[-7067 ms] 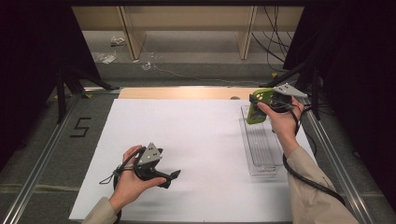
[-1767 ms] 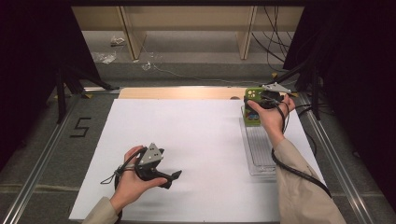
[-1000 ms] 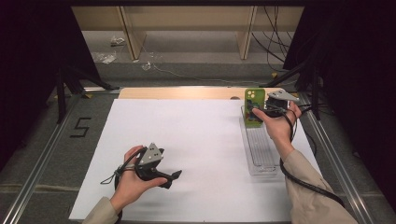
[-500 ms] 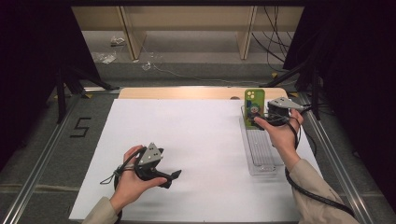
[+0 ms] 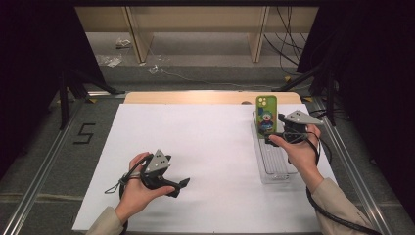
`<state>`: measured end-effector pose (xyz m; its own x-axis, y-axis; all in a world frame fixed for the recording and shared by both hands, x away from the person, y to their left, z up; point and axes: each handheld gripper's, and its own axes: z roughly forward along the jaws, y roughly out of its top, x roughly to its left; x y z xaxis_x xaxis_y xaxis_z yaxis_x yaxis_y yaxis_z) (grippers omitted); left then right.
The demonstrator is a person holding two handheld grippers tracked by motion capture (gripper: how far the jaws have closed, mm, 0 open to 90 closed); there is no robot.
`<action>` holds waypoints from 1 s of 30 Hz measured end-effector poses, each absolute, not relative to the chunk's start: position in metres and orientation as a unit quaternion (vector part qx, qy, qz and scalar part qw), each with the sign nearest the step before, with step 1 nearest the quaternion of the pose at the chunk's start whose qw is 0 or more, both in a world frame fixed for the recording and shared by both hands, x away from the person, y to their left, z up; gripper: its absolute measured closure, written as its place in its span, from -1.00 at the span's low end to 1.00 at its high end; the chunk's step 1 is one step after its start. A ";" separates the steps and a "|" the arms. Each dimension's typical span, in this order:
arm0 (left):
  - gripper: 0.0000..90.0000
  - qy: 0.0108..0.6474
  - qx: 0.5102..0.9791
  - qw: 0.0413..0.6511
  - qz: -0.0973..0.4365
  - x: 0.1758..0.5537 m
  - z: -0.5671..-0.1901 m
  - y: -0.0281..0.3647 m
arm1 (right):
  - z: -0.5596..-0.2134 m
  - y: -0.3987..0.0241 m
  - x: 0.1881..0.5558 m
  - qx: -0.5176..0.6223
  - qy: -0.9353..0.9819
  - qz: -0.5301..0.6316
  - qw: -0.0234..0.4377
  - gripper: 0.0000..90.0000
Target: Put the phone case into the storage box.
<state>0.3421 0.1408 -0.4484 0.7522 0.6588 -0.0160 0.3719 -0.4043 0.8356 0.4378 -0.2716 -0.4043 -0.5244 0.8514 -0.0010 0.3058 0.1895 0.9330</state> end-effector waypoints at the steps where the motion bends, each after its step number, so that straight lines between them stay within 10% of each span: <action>1: -0.99 0.313 0.822 0.447 0.161 0.342 -0.448 0.141 | -0.404 -0.272 0.436 0.400 0.720 0.494 0.277 -0.81; 30: -0.99 0.314 0.821 0.448 0.163 0.342 -0.447 0.142 | -0.416 -0.284 0.379 0.347 0.740 0.521 0.247 -0.77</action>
